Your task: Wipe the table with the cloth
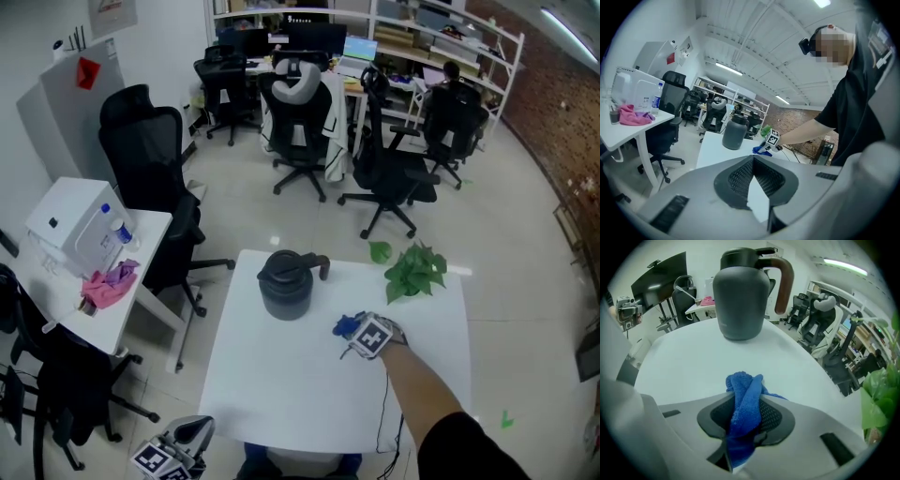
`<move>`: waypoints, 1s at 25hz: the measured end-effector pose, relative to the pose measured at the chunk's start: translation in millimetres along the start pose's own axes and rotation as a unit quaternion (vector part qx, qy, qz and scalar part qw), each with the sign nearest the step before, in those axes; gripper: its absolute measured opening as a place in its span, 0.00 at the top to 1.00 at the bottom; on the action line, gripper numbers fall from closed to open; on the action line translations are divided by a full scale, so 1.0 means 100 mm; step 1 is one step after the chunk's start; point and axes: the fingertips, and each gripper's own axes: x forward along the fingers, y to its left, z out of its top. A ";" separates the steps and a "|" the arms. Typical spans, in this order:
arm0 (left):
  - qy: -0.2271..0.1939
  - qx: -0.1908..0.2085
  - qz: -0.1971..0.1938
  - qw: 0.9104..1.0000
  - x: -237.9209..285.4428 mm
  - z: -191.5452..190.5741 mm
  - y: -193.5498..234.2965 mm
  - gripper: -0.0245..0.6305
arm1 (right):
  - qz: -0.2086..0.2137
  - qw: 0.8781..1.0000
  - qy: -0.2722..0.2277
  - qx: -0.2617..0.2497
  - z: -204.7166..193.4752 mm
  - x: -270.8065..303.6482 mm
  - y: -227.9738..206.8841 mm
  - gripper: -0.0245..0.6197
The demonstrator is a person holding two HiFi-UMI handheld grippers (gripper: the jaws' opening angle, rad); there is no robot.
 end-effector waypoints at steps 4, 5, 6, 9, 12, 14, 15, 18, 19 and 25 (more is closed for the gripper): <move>-0.002 -0.003 -0.004 1.000 0.02 -0.02 -0.02 0.96 | 0.045 0.998 0.003 -0.038 -0.14 -0.07 0.55 0.80; -0.004 -0.003 -0.008 1.000 0.04 -0.01 -0.04 0.96 | 0.054 0.997 0.005 -0.057 -0.19 -0.12 0.74 0.80; -0.005 -0.003 -0.011 1.000 0.06 0.00 -0.06 0.96 | 0.058 0.996 0.005 -0.074 -0.24 -0.19 0.92 0.80; -0.009 -0.003 -0.021 1.000 0.13 0.03 -0.10 0.96 | 0.069 0.992 -0.009 -0.104 -0.39 -0.35 1.40 0.80; -0.010 -0.004 -0.028 1.000 0.19 0.02 -0.16 0.96 | 0.080 0.990 -0.019 -0.116 -0.53 -0.41 1.66 0.80; -0.009 -0.005 -0.030 0.999 0.19 0.01 -0.18 0.96 | 0.093 0.989 -0.023 -0.108 -0.53 -0.40 1.68 0.80; -0.008 -0.005 -0.030 0.999 0.18 0.00 -0.19 0.96 | 0.099 0.990 -0.026 -0.098 -0.51 -0.39 1.63 0.80; -0.005 -0.003 -0.028 1.000 0.15 -0.02 -0.17 0.96 | 0.075 0.995 -0.031 -0.065 -0.36 -0.27 1.22 0.80; -0.005 -0.002 -0.027 1.000 0.13 -0.02 -0.15 0.96 | 0.057 0.996 -0.028 -0.055 -0.30 -0.23 1.01 0.80; -0.002 -0.001 -0.009 1.000 -0.02 -0.01 -0.07 0.96 | 0.001 1.000 0.004 -0.017 -0.03 -0.02 0.19 0.80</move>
